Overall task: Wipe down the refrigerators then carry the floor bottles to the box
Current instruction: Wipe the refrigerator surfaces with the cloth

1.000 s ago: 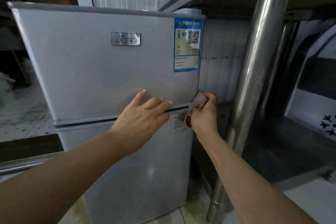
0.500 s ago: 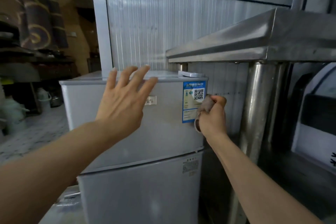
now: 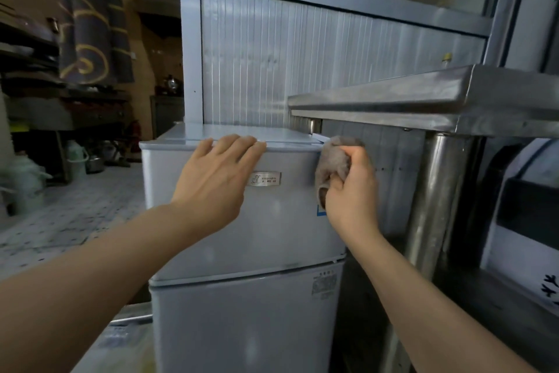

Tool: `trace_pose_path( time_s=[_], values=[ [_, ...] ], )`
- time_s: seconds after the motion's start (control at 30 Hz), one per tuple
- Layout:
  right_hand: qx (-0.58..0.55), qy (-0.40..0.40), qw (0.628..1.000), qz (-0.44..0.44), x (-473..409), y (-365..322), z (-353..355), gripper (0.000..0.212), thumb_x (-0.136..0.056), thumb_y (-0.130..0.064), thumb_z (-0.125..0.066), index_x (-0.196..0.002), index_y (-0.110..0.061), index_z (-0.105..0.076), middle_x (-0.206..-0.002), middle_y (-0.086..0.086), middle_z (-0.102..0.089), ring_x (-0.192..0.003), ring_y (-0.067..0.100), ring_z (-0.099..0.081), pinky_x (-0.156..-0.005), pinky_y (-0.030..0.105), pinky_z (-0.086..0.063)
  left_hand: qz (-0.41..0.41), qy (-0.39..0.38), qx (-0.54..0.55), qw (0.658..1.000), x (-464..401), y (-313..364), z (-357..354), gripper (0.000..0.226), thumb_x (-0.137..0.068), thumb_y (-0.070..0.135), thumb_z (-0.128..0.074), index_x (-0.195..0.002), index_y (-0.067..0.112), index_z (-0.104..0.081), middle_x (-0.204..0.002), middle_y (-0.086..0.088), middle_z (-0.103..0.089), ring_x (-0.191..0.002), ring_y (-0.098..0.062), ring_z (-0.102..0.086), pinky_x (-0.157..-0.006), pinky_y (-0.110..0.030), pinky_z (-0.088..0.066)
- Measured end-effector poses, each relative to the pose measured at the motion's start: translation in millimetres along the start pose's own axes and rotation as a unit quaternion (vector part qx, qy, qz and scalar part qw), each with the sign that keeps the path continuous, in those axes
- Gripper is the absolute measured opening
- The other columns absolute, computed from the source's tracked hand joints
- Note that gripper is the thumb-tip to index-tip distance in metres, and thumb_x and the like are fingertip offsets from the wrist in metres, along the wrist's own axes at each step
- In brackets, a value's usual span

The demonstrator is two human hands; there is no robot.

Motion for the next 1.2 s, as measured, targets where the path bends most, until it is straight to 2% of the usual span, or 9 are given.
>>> trace_pose_path(
  time_s=[0.13,0.23,0.3,0.43,0.5,0.63,0.83,1.0,1.2],
  values=[
    [0.027,-0.015,0.995,0.094,-12,-50,-13,0.036,-0.077,0.016,-0.05,-0.107,-0.005,-0.054,-0.109,0.008,-0.056,-0.101,0.02,-0.051,-0.08,0.021,-0.037,0.048,0.024,0.016,0.998,10,-32,15,0.058,-0.083,0.028,-0.063,-0.135,0.013,-0.044,-0.138,-0.008,-0.047,-0.13,-0.029,-0.039,-0.107,-0.05,-0.027],
    [0.097,-0.101,0.979,0.147,-25,-69,-38,0.029,-0.075,0.014,-0.048,-0.098,-0.001,-0.055,-0.103,0.004,-0.054,-0.099,0.024,-0.05,-0.082,0.033,-0.041,0.067,0.025,0.008,0.997,18,-58,19,0.04,-0.086,0.026,-0.056,-0.124,0.015,-0.053,-0.123,-0.007,-0.057,-0.114,-0.03,-0.049,-0.093,-0.045,-0.037],
    [0.174,-0.184,0.956,0.151,-25,-69,-59,0.027,-0.074,0.01,-0.045,-0.097,-0.002,-0.055,-0.102,0.01,-0.058,-0.1,0.031,-0.05,-0.082,0.038,-0.039,0.059,0.026,0.022,0.998,21,-64,18,0.035,-0.087,0.02,-0.053,-0.121,0.014,-0.054,-0.112,-0.008,-0.059,-0.1,-0.031,-0.051,-0.08,-0.043,-0.043],
    [0.212,-0.181,0.948,0.156,-22,-67,-68,0.024,-0.077,0.005,-0.045,-0.096,-0.004,-0.057,-0.092,0.009,-0.058,-0.093,0.032,-0.05,-0.069,0.032,-0.028,0.071,0.051,0.054,0.995,23,-63,16,0.033,-0.081,0.01,-0.058,-0.114,0.009,-0.059,-0.101,-0.012,-0.058,-0.089,-0.031,-0.051,-0.072,-0.042,-0.043],
    [0.216,-0.173,0.947,0.165,-20,-66,-66,0.025,-0.077,0.005,-0.047,-0.097,-0.005,-0.058,-0.097,0.009,-0.059,-0.096,0.03,-0.05,-0.072,0.033,-0.03,0.071,0.064,0.071,0.993,23,-63,15,0.035,-0.076,0.007,-0.064,-0.111,0.008,-0.061,-0.098,-0.013,-0.06,-0.086,-0.033,-0.053,-0.07,-0.043,-0.045],
    [0.221,-0.199,0.943,0.147,-14,-71,-66,0.033,-0.078,0.006,-0.055,-0.107,-0.008,-0.059,-0.115,0.009,-0.058,-0.111,0.029,-0.048,-0.093,0.039,-0.036,0.072,0.073,0.133,0.986,22,-71,20,0.036,-0.067,0.003,-0.071,-0.102,0.006,-0.066,-0.091,-0.011,-0.065,-0.08,-0.034,-0.059,-0.063,-0.041,-0.049],
    [0.198,-0.254,0.942,0.093,-5,-90,-76,0.048,-0.07,0.013,-0.064,-0.115,-0.004,-0.06,-0.12,0.014,-0.059,-0.117,0.034,-0.049,-0.102,0.041,-0.036,0.078,-0.025,0.215,0.973,14,-88,27,0.043,-0.059,-0.004,-0.071,-0.099,0.01,-0.068,-0.098,-0.004,-0.069,-0.085,-0.03,-0.064,-0.055,-0.038,-0.054],
    [0.196,-0.303,0.931,0.05,4,-114,-95,0.055,-0.064,0.021,-0.064,-0.116,0.001,-0.062,-0.122,0.018,-0.06,-0.117,0.04,-0.052,-0.1,0.053,-0.043,0.053,-0.116,0.259,0.957,13,-101,39,0.06,-0.047,-0.011,-0.076,-0.103,0.008,-0.071,-0.112,-0.006,-0.068,-0.101,-0.025,-0.066,-0.07,-0.031,-0.058],
    [0.174,-0.384,0.907,-0.013,13,-155,-129,0.063,-0.061,0.025,-0.061,-0.118,-0.002,-0.064,-0.127,0.015,-0.059,-0.123,0.035,-0.05,-0.107,0.051,-0.037,0.179,-0.19,0.253,0.931,27,-139,55,0.051,-0.049,-0.003,-0.077,-0.096,0.014,-0.07,-0.103,-0.004,-0.069,-0.092,-0.025,-0.067,-0.056,-0.032,-0.056]
  ],
)
Point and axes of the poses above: each hand's wrist, its own x-axis away from the middle knuckle, its own z-axis out of the back of the hand, y = z × x, the point moved 6 cm from there along -x, towards the middle knuckle
